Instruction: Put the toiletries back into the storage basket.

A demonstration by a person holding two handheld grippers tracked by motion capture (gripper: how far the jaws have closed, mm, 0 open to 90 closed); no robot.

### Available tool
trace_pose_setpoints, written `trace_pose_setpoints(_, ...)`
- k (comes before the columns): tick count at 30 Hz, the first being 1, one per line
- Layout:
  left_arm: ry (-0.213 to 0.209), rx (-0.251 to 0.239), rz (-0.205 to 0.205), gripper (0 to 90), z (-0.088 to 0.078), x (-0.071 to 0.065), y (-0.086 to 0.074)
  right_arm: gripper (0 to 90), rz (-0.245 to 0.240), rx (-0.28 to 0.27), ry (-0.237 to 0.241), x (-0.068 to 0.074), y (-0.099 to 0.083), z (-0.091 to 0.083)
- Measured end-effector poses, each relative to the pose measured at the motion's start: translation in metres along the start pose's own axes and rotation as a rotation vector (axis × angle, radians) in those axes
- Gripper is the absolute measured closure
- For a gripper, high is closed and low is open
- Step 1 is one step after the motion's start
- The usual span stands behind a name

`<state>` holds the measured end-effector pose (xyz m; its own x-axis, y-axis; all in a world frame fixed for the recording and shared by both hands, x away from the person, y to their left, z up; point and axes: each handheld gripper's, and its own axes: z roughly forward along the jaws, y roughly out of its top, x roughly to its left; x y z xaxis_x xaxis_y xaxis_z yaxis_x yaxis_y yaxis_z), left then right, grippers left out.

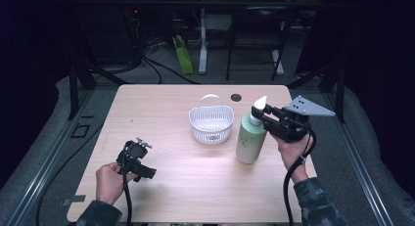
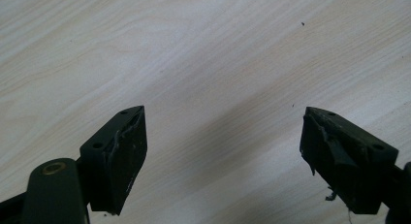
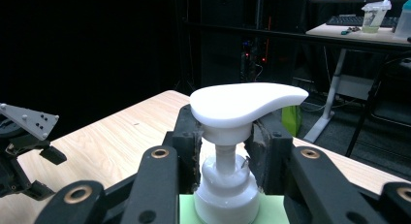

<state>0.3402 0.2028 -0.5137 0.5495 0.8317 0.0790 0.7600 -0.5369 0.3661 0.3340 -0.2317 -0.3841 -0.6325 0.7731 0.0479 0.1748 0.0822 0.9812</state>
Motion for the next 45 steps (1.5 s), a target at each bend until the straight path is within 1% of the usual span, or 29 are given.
trace_pose_setpoints(6,0.002,0.002,0.002,17.3,0.0,0.0,0.0,67.0,-0.008,-0.007,0.002,-0.001,0.005,0.001)
trace_pose_setpoints(16,0.014,0.006,0.006,17.3,0.001,-0.001,0.0,67.1,-0.004,-0.019,0.001,-0.002,0.012,0.001)
trace_pose_setpoints(18,0.014,0.005,0.005,17.3,0.001,-0.001,0.0,67.1,-0.012,-0.02,0.001,-0.002,0.014,0.001)
trace_pose_setpoints(25,0.015,0.006,0.005,17.2,0.001,-0.001,0.0,67.1,-0.012,-0.026,0.003,-0.002,0.018,0.001)
trace_pose_setpoints(27,0.016,0.014,0.012,17.4,0.003,-0.001,0.002,67.2,-0.009,-0.031,0.009,-0.003,0.022,0.003)
trace_pose_setpoints(28,0.013,0.009,0.006,17.4,0.002,-0.001,0.002,67.2,-0.006,-0.035,0.012,-0.004,0.023,0.003)
trace_pose_setpoints(31,0.014,0.009,0.007,17.3,0.002,-0.002,0.002,67.3,-0.01,-0.043,0.013,-0.005,0.025,0.003)
trace_pose_setpoints(32,0.008,0.0,0.003,17.1,0.002,-0.002,0.002,67.3,0.004,-0.045,0.016,-0.008,0.026,0.004)
trace_pose_setpoints(33,0.008,0.0,0.003,16.9,0.002,-0.002,0.002,67.3,0.004,-0.045,0.016,-0.008,0.026,0.004)
trace_pose_setpoints(36,0.01,0.017,0.012,17.3,0.005,-0.005,0.004,67.3,0.008,-0.041,0.013,-0.01,0.027,0.006)
trace_pose_setpoints(38,0.009,0.017,0.017,17.3,0.005,-0.005,0.004,67.3,0.003,-0.04,0.012,-0.01,0.028,0.007)
trace_pose_setpoints(41,0.007,0.006,0.008,17.2,0.003,-0.004,0.003,67.4,-0.005,-0.045,0.005,-0.01,0.03,0.007)
trace_pose_setpoints(43,0.006,0.009,0.006,17.2,0.003,-0.003,0.003,67.3,0.002,-0.043,0.005,-0.011,0.031,0.007)
trace_pose_setpoints(45,0.009,0.008,-0.001,17.2,0.003,-0.001,0.003,67.4,-0.002,-0.041,0.003,-0.011,0.033,0.007)
